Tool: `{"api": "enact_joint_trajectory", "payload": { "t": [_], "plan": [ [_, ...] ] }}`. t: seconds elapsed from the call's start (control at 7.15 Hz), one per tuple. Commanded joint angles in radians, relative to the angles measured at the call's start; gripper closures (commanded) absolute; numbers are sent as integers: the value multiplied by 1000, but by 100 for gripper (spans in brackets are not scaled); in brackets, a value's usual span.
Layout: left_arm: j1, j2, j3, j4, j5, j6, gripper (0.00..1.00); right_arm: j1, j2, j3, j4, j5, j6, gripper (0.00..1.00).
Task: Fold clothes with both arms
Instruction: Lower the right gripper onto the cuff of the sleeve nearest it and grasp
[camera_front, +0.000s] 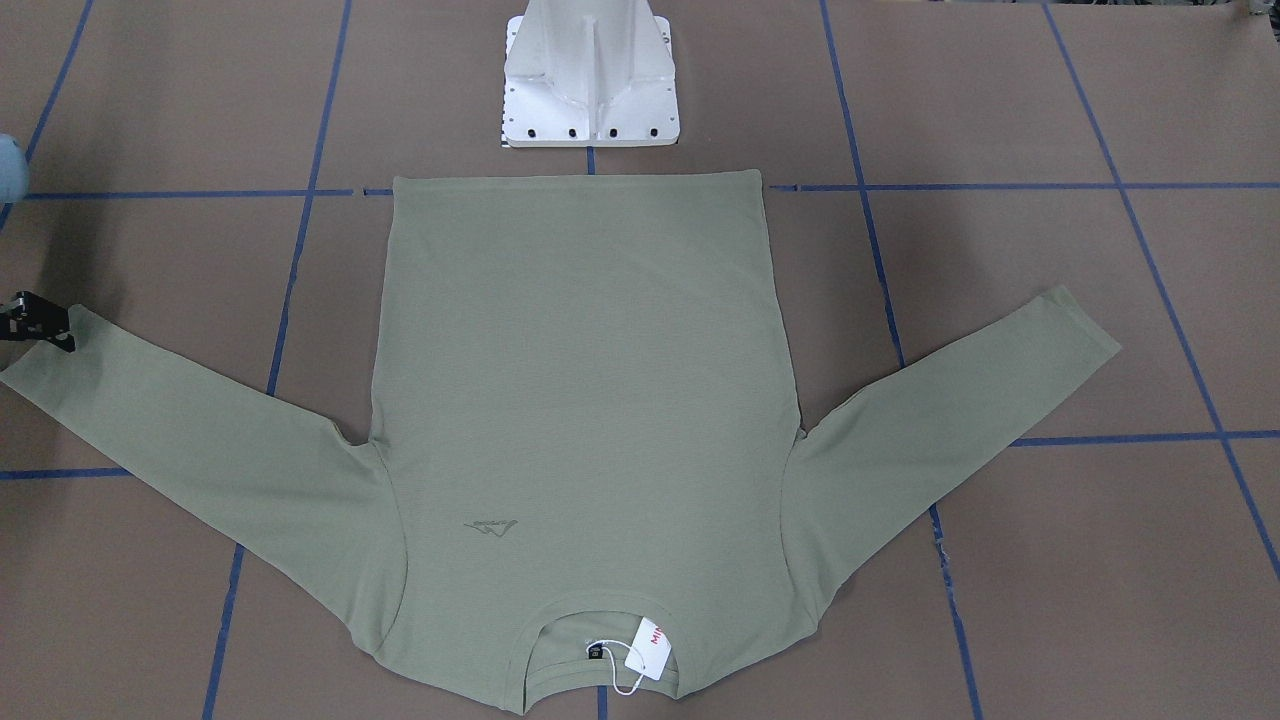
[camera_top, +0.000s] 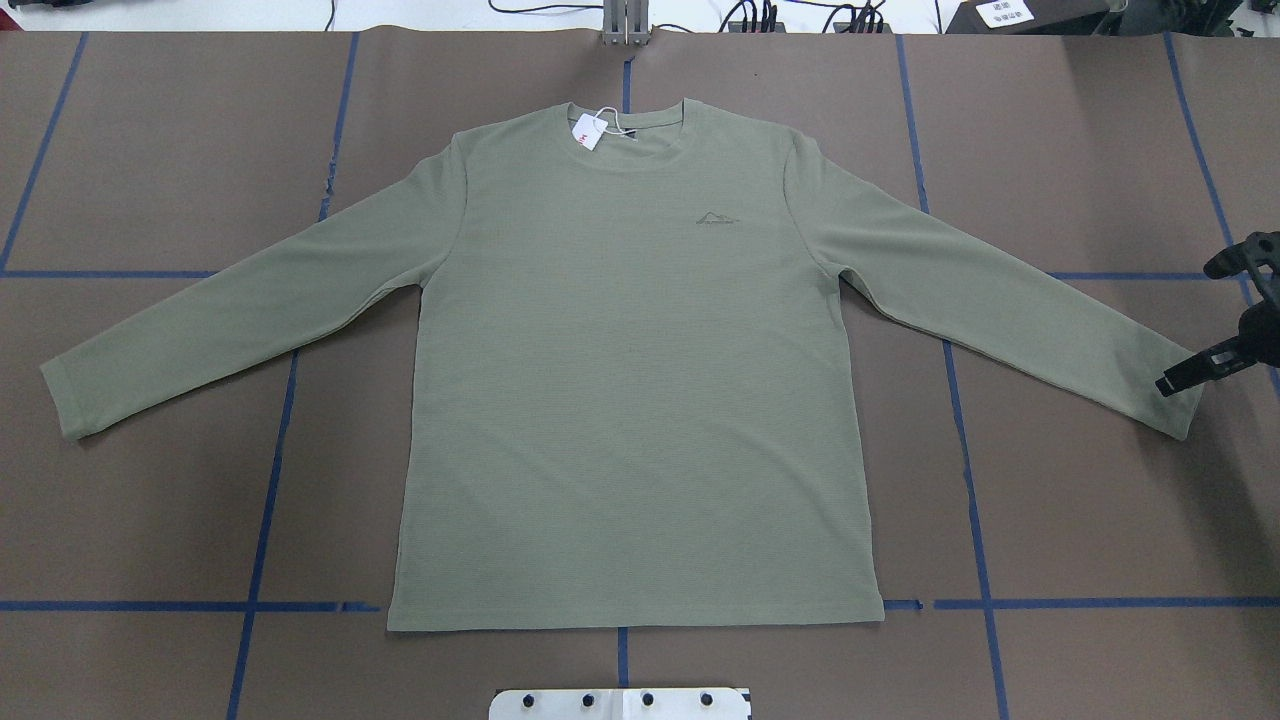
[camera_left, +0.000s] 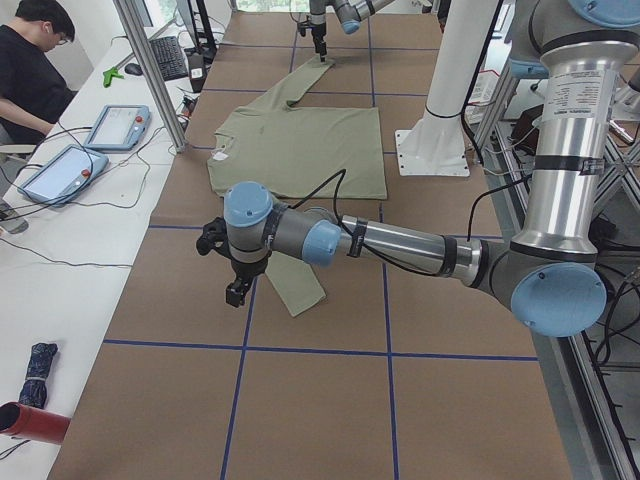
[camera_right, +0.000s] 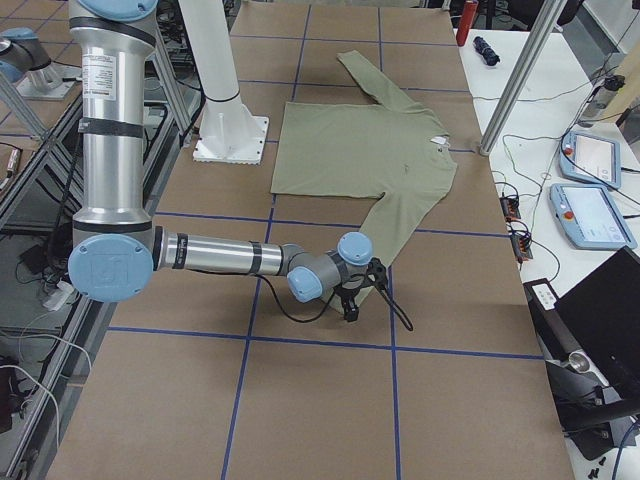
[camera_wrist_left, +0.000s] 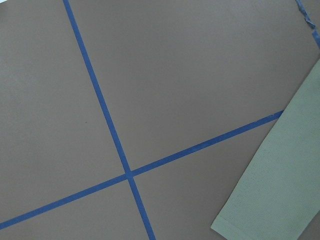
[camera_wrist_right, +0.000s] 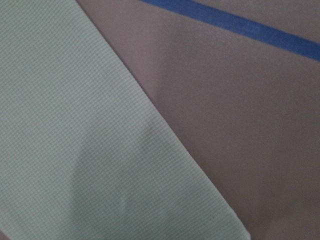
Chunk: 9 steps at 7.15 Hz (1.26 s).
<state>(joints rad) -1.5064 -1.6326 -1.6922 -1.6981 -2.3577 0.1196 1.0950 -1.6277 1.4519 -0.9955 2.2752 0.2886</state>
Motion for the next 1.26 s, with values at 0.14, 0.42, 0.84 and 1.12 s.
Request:
{"api": "enact_joint_trajectory", "payload": {
  "t": [0.14, 0.42, 0.84, 1.12],
  "plan": [
    [0, -4, -7, 2, 2, -2, 0, 0, -1, -1, 0, 6, 1, 50],
    [0, -6, -6, 2, 2, -2, 0, 0, -1, 4, 0, 4, 1, 85],
    [0, -9, -6, 2, 0, -2, 0, 0, 2, 11, 0, 9, 1, 100],
    [0, -10, -6, 3, 0, -3, 0, 0, 2, 69, 0, 18, 4, 100]
  ]
}}
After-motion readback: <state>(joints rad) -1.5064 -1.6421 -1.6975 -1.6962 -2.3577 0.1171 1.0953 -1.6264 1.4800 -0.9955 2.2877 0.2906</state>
